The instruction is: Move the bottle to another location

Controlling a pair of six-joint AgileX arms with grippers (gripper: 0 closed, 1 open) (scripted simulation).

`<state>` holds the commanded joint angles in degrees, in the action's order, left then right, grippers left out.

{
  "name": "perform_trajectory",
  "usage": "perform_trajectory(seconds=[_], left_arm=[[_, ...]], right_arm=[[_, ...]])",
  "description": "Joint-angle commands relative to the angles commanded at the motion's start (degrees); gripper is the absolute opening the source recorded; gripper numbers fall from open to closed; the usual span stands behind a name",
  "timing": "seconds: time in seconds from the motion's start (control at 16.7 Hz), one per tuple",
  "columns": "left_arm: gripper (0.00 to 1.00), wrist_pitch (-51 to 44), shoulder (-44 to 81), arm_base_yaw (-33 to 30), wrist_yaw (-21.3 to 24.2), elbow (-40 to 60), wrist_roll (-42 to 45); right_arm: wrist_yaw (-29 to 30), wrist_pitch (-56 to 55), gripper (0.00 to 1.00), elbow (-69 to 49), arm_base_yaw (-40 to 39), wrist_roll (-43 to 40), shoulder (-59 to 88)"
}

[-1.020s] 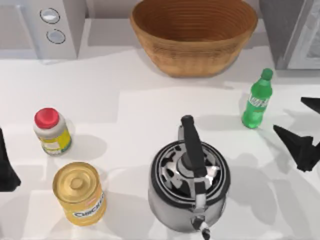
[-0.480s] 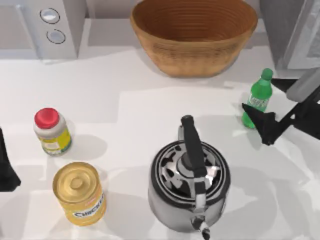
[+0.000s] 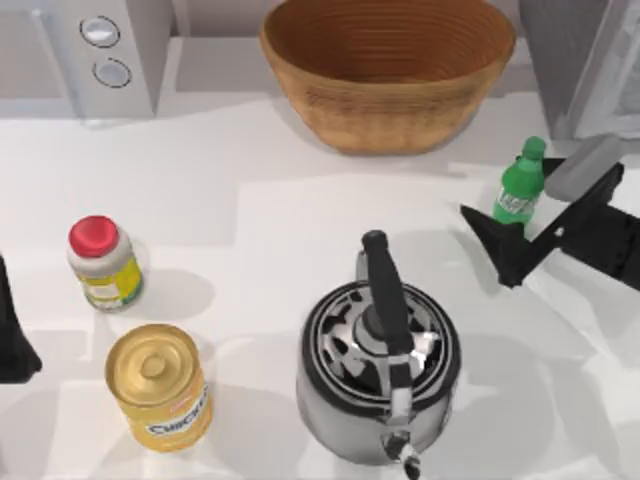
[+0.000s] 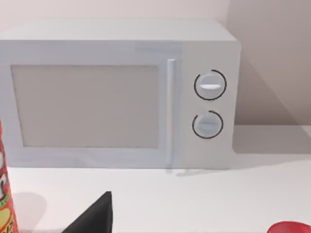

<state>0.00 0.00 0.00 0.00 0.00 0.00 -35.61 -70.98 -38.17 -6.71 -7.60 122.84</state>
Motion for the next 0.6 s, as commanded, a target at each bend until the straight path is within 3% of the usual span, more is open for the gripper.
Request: perform_trajectory(seconds=[0.6], left_arm=[[1.00, 0.00, 0.00, 0.00, 0.00, 0.00, 0.00]], right_arm=[[0.00, 0.00, 0.17, 0.00, 0.00, 0.00, 0.00]])
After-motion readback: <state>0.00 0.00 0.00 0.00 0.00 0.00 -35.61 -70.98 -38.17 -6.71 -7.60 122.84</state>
